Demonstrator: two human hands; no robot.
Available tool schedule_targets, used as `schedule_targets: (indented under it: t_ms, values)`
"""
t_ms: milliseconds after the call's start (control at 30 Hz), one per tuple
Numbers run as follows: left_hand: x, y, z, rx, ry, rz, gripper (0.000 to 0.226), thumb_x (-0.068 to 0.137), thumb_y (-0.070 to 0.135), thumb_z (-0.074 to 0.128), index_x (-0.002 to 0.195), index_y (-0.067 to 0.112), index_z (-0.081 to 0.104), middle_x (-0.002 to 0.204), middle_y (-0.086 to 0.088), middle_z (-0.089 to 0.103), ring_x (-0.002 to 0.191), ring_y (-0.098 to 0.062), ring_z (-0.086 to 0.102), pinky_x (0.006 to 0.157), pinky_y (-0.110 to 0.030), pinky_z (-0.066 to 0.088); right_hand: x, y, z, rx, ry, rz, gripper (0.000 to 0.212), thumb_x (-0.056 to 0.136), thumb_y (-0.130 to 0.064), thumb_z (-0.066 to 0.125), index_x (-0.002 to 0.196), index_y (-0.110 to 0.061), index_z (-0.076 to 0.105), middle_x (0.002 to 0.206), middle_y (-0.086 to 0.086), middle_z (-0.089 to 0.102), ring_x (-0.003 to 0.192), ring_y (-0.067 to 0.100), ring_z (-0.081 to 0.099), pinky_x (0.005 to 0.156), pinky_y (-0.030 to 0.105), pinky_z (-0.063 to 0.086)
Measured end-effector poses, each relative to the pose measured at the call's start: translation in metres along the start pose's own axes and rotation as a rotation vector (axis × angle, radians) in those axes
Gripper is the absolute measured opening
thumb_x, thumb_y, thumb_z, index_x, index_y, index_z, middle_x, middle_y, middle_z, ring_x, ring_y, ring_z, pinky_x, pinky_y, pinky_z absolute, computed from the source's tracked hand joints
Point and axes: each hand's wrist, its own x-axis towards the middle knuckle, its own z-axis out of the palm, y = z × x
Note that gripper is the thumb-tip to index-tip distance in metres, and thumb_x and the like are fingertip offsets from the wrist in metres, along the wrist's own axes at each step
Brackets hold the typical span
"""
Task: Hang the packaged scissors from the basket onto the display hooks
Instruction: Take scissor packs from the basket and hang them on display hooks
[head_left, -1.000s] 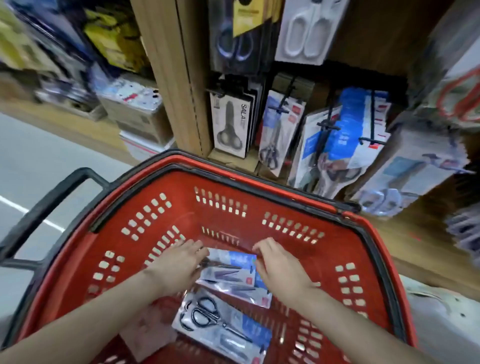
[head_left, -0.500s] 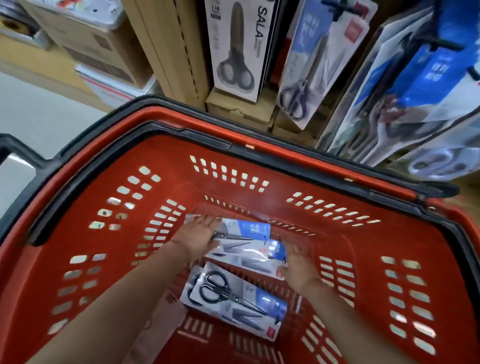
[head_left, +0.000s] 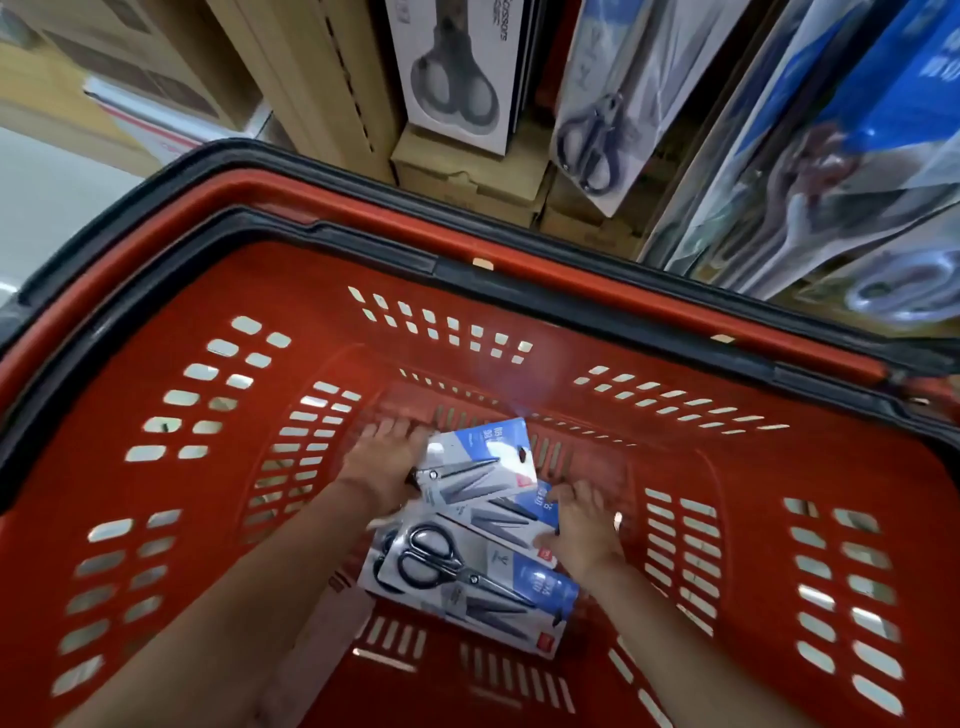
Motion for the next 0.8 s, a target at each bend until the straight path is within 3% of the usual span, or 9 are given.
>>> schedule_targets:
  t_ms: [133, 200, 300, 467, 533, 633, 733, 800]
  values:
    - [-0.011, 0.000, 0.008, -0.069, -0.065, -0.059, 0.089, 0.075, 0.047, 0.072, 0.145, 0.018, 0.026, 0.147, -0.007, 0.033, 0.136, -0.026, 0.029, 0.111, -0.036, 0.022, -0.004, -0.013, 0.005, -0.011, 0.156, 0.004, 0.073, 0.075, -0.044, 0.072, 0.135, -0.018, 0.040, 0.133, 0.002, 0.041, 0.123, 0.023, 0.038, 0.100, 0.033, 0.032]
    - [-0.017, -0.004, 0.012, -0.312, -0.062, -0.074, 0.081, 0.075, 0.038, 0.075, 0.143, 0.021, 0.034, 0.141, -0.007, 0.044, 0.130, -0.024, 0.041, 0.106, -0.033, 0.033, -0.001, -0.013, 0.001, -0.023, 0.161, -0.002, 0.072, 0.078, -0.045, 0.069, 0.137, -0.019, 0.036, 0.135, 0.000, 0.038, 0.125, 0.020, 0.037, 0.100, 0.031, 0.031]
    - [-0.027, -0.010, 0.013, -0.669, -0.034, -0.139, 0.059, 0.077, 0.022, 0.076, 0.131, 0.022, 0.052, 0.123, -0.002, 0.062, 0.113, -0.019, 0.057, 0.096, -0.028, 0.042, 0.003, -0.007, -0.001, 0.028, 0.038, -0.002, 0.063, 0.080, -0.042, 0.068, 0.132, -0.021, 0.039, 0.133, -0.001, 0.042, 0.124, 0.019, 0.038, 0.103, 0.030, 0.031]
    - [-0.035, -0.017, 0.013, -0.830, -0.058, -0.131, 0.052, 0.082, 0.013, 0.071, 0.130, 0.020, 0.053, 0.117, 0.002, 0.063, 0.112, -0.016, 0.056, 0.096, -0.027, 0.041, -0.005, 0.001, 0.011, 0.156, -0.188, -0.004, 0.045, 0.088, -0.032, 0.065, 0.125, -0.009, 0.054, 0.126, 0.008, 0.051, 0.117, 0.023, 0.050, 0.098, 0.028, 0.038]
    - [-0.038, -0.018, 0.012, -0.839, -0.066, -0.130, 0.043, 0.083, 0.013, 0.070, 0.123, 0.024, 0.058, 0.114, 0.005, 0.063, 0.108, -0.013, 0.057, 0.094, -0.026, 0.041, -0.011, 0.001, 0.011, 0.231, -0.203, 0.003, 0.031, 0.094, -0.026, 0.058, 0.119, -0.008, 0.057, 0.107, 0.003, 0.057, 0.100, 0.019, 0.056, 0.087, 0.027, 0.041]
    - [-0.045, -0.019, 0.004, -0.906, -0.108, -0.121, 0.032, 0.081, 0.011, 0.072, 0.100, 0.035, 0.062, 0.104, 0.006, 0.068, 0.103, -0.015, 0.063, 0.095, -0.035, 0.047, -0.018, 0.001, -0.002, 0.287, -0.168, 0.018, 0.003, 0.098, -0.016, 0.048, 0.096, -0.016, 0.050, 0.072, -0.010, 0.048, 0.065, 0.008, 0.050, 0.061, 0.025, 0.041]
    - [-0.054, -0.021, -0.010, -0.947, -0.116, -0.082, 0.024, 0.082, 0.012, 0.072, 0.096, 0.029, 0.064, 0.102, 0.002, 0.069, 0.100, -0.017, 0.064, 0.095, -0.038, 0.049, -0.021, -0.001, -0.031, 0.237, -0.038, 0.001, 0.010, 0.099, -0.022, 0.047, 0.090, -0.017, 0.049, 0.081, 0.001, 0.060, 0.080, 0.021, 0.062, 0.064, 0.027, 0.038]
    - [-0.063, -0.019, -0.023, -0.959, -0.080, -0.079, 0.018, 0.086, 0.014, 0.069, 0.100, 0.023, 0.063, 0.103, 0.003, 0.067, 0.101, -0.016, 0.063, 0.091, -0.031, 0.048, -0.027, -0.003, -0.055, 0.207, 0.042, -0.018, 0.011, 0.098, -0.026, 0.049, 0.092, -0.018, 0.054, 0.091, 0.007, 0.067, 0.092, 0.026, 0.063, 0.069, 0.027, 0.039]
